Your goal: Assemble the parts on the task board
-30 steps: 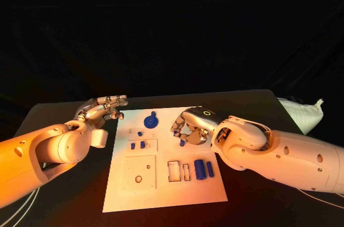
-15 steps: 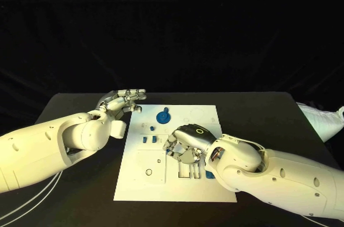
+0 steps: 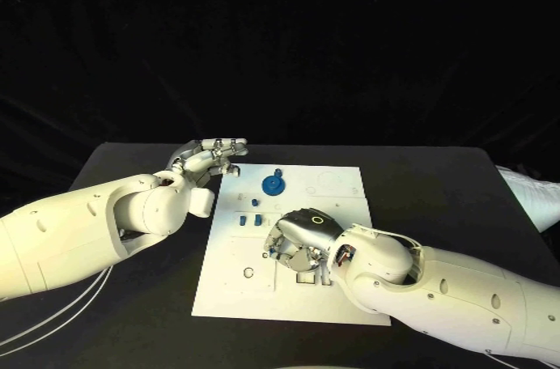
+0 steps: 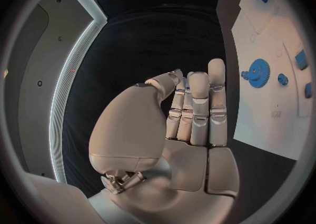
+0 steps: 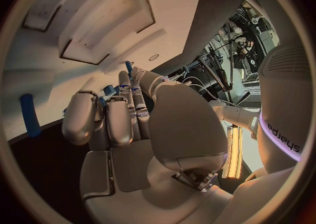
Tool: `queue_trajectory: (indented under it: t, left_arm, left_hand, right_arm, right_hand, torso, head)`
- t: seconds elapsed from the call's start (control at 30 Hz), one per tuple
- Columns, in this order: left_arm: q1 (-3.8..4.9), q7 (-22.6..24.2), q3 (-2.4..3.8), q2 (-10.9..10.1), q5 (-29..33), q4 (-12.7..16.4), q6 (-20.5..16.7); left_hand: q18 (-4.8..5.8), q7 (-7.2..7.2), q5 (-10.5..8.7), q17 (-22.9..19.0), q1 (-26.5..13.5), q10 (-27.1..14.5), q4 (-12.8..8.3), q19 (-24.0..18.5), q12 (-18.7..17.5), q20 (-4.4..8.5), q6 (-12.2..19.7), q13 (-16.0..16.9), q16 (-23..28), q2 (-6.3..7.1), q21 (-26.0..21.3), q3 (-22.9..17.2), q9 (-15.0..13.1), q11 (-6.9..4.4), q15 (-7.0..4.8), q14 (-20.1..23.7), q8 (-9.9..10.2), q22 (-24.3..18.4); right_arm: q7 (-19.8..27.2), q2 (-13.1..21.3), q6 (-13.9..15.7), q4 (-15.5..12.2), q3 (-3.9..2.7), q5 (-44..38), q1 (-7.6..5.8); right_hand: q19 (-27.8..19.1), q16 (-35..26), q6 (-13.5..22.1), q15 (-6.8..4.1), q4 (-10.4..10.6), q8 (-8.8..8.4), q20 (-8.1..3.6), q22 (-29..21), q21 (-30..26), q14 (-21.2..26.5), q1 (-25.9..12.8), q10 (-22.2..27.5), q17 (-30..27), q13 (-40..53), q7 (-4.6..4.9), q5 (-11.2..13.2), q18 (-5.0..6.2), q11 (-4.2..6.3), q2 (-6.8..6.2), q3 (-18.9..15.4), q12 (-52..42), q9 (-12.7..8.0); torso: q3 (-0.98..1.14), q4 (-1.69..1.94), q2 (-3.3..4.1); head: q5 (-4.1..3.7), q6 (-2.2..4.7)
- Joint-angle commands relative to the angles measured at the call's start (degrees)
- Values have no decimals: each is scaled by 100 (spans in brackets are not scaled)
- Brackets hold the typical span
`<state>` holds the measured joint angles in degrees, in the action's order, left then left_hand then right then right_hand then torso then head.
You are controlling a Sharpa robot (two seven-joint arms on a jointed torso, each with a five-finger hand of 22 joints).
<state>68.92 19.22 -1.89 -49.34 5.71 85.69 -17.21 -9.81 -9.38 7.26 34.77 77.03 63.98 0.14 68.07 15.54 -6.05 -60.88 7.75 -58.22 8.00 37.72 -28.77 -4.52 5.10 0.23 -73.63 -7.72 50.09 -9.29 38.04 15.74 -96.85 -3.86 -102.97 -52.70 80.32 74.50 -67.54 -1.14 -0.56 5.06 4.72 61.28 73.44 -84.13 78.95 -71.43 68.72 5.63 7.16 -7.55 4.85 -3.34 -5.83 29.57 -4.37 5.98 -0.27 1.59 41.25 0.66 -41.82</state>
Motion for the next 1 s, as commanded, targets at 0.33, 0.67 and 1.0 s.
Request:
queue_trajectory:
  t: [0.33, 0.67, 1.0]
  left_arm:
    - [2, 6, 3, -3, -26, 17, 111]
    - [2, -11, 3, 2, -29, 16, 122]
    - [2, -26, 3, 16, -36, 1, 150]
  left_hand:
    - [-60, 8, 1, -15, -17, -36, -7, 41, 32, -3, 34, 9, 8, -5, -40, 45, 8, -4, 0, -5, -27, -12]
    - [-60, 8, 1, -15, -17, -36, -7, 41, 32, -3, 34, 9, 8, -5, -40, 45, 8, -4, 0, -5, -27, -12]
    - [-60, 8, 1, -15, -17, -36, -7, 41, 32, -3, 34, 9, 8, -5, -40, 45, 8, -4, 0, -5, -27, -12]
  right_arm:
    - [-114, -126, -10, 125, 5, -345, 42]
    - [-85, -195, -94, 152, 6, -320, 46]
    - [-98, -234, -337, 234, 10, -297, 48]
  right_hand:
    - [17, 12, -13, -30, -47, 2, -17, -1, 12, -246, -15, -33, -5, 3, 3, -33, 66, -3, 23, 8, 36, 8]
    - [17, 17, -14, -30, -53, 1, -18, 0, 13, -247, -11, -36, 1, 1, 3, -39, 66, -2, 26, 11, 37, 10]
    - [18, 21, -15, -30, -55, 1, -18, 1, 14, -248, -13, -38, 5, 0, 4, -41, 66, -3, 27, 10, 39, 11]
  torso:
    - [-5, -1, -2]
    - [-7, 1, -3]
    - [-3, -6, -4]
  head:
    - [113, -91]
    - [155, -125]
    - [277, -174]
